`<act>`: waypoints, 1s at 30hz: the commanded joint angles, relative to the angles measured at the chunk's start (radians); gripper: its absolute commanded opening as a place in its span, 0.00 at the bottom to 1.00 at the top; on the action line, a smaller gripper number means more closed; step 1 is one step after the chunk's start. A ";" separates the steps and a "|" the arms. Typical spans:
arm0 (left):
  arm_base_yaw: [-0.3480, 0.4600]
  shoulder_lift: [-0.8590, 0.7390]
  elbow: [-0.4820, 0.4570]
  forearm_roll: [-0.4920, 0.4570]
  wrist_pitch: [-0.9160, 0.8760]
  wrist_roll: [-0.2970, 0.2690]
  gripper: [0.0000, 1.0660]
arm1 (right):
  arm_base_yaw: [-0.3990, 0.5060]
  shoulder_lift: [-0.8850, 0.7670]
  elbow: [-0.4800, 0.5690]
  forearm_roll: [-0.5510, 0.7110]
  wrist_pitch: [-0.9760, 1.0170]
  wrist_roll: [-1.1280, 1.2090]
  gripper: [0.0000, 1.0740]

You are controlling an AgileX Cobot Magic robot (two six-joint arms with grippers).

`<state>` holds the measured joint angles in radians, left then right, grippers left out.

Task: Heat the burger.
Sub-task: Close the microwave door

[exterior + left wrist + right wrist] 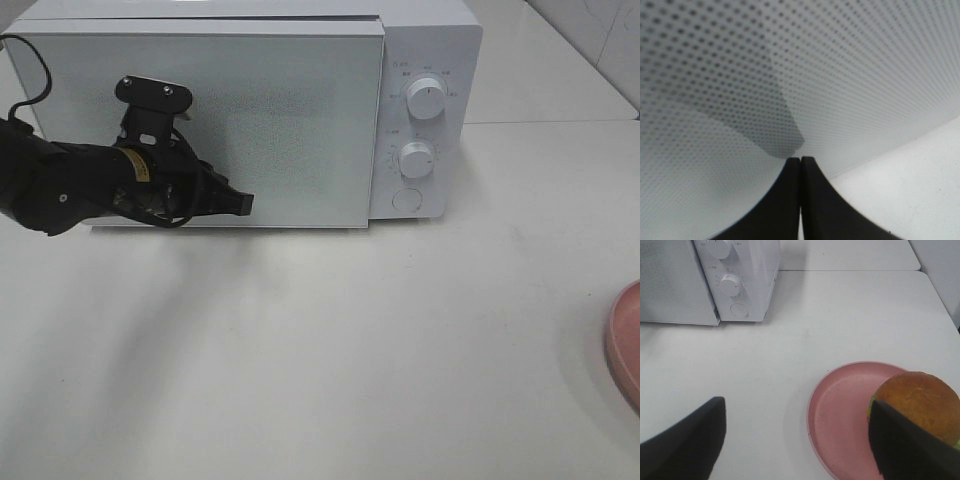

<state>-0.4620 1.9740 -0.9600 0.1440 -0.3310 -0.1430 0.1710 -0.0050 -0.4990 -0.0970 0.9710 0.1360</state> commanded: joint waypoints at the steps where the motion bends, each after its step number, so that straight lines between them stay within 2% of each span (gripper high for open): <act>1: 0.000 0.027 -0.094 -0.050 -0.123 -0.009 0.00 | -0.006 -0.026 0.002 0.002 -0.007 -0.008 0.71; 12: -0.010 0.098 -0.218 -0.065 -0.067 -0.014 0.00 | -0.006 -0.026 0.002 0.002 -0.007 -0.008 0.71; 16: -0.021 0.090 -0.220 -0.061 -0.049 -0.013 0.00 | -0.006 -0.026 0.002 0.002 -0.007 -0.008 0.71; 24: -0.080 0.028 -0.168 -0.061 0.004 -0.013 0.00 | -0.006 -0.026 0.002 0.002 -0.007 -0.008 0.71; 30: -0.157 -0.062 -0.061 -0.070 0.057 -0.013 0.00 | -0.006 -0.026 0.002 0.002 -0.007 -0.008 0.71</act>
<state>-0.5970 1.9390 -1.0440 0.0860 -0.2930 -0.1510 0.1710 -0.0050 -0.4990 -0.0970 0.9710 0.1360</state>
